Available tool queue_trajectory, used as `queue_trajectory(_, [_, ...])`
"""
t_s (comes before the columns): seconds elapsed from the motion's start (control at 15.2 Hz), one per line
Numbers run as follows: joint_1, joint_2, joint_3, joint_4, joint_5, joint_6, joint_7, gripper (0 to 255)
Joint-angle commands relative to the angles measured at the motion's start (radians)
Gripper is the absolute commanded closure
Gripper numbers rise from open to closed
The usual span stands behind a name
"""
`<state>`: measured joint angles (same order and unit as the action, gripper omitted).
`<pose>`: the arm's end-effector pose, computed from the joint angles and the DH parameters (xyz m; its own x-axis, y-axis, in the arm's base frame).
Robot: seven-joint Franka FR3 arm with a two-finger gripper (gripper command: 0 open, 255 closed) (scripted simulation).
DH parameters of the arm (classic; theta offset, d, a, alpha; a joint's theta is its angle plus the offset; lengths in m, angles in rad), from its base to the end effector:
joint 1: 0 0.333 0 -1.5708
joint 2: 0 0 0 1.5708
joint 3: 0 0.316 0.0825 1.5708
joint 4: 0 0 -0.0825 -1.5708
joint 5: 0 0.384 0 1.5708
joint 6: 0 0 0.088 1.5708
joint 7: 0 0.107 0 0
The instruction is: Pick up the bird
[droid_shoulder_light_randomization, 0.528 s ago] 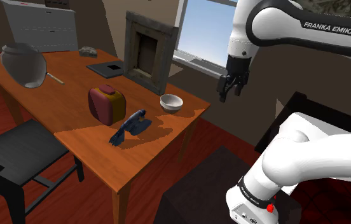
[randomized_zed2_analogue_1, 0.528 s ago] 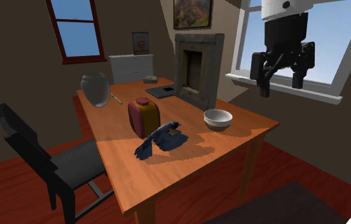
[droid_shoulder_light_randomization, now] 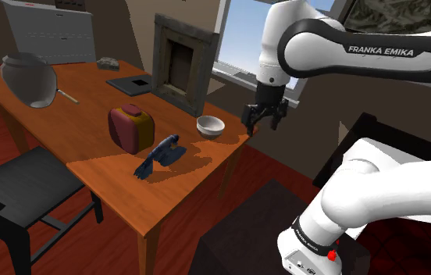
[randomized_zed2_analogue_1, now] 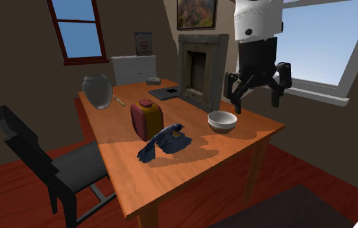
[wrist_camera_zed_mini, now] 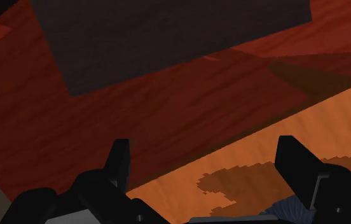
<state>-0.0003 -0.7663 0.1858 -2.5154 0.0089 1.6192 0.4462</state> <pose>0.3019 0.0647 0.5092 0.9443 -0.3212 -0.0720 -0.3061 -0.9373 0.1668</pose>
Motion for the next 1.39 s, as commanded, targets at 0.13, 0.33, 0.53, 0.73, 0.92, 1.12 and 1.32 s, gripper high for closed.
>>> queue_trajectory(0.13, [-0.015, 0.092, 0.112, 0.005, 0.057, 0.111, 0.201, 0])
queue_trajectory(0.33, [-0.038, 0.182, 0.192, 0.026, 0.075, 0.196, 0.344, 0])
queue_trajectory(0.53, [-0.071, 0.287, 0.270, 0.063, 0.070, 0.277, 0.492, 0])
queue_trajectory(0.73, [-0.112, 0.406, 0.346, 0.117, 0.035, 0.349, 0.649, 0])
queue_trajectory(0.92, [-0.155, 0.539, 0.414, 0.187, -0.034, 0.406, 0.820, 0])
queue_trajectory(1.12, [-0.187, 0.686, 0.465, 0.272, -0.138, 0.441, 1.003, 0])
queue_trajectory(1.32, [-0.188, 0.839, 0.481, 0.373, -0.263, 0.449, 1.188, 0])
